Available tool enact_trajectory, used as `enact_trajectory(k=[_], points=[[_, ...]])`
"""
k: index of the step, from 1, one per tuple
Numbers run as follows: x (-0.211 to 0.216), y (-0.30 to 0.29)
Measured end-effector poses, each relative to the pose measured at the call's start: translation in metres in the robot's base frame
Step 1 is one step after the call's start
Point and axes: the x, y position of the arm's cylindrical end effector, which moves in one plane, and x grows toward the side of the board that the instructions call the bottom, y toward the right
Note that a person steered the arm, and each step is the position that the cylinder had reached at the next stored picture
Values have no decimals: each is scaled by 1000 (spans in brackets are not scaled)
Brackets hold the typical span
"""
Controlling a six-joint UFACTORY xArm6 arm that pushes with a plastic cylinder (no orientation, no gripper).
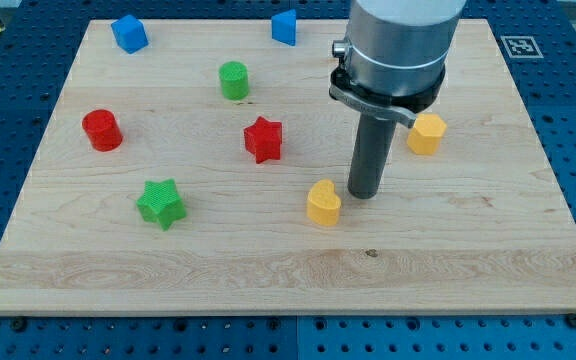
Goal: Push red star into yellow heart
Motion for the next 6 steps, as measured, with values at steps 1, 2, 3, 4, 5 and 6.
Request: enact_trajectory(k=[1,2,3,4,5,6], points=[[-39,0],[-66,0],[-88,-27],[-107,-56],[-109,-105],[-109,-141]])
